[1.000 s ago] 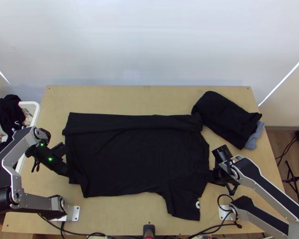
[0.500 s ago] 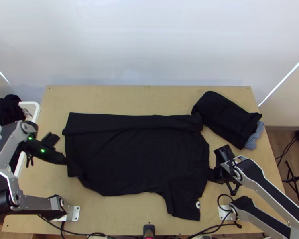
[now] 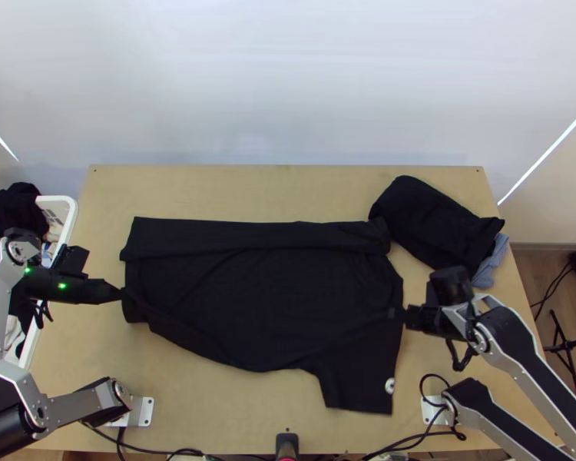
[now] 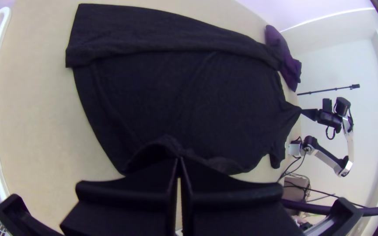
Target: Fold the t-shirt
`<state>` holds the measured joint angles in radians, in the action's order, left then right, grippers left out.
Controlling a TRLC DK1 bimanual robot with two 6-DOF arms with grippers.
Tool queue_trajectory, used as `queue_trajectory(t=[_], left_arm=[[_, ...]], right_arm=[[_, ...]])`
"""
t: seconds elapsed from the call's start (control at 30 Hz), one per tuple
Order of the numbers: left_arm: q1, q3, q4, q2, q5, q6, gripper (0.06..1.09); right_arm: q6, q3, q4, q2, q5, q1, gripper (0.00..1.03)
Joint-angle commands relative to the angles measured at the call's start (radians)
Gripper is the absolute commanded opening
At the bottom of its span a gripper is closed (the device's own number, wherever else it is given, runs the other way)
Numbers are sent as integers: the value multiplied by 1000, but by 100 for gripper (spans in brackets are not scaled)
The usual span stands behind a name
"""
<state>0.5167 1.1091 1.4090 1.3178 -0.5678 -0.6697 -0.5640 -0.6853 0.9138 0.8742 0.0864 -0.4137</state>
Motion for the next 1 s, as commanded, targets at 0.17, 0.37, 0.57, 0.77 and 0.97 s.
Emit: queue_trajectory(t=[0.17,0.37,0.57,0.77,0.97], left_arm=[[49,23,-2,-19,-46,24,9],[108,47,-4,-8,-92,22,9],[124,52,1,-8,-113,33,9],[126,46,2,-12,-113,33,9],[152,55,10,-22,-110,28,9]], right_arm=[[118,-88,-20,-41,-30,113,3],[87,-88,-18,-47,-28,133,3],[29,-76,-38,-17,-28,115,3],[7,9,-147,46,-28,102,5],[9,86,-148,0,-27,108,46]])
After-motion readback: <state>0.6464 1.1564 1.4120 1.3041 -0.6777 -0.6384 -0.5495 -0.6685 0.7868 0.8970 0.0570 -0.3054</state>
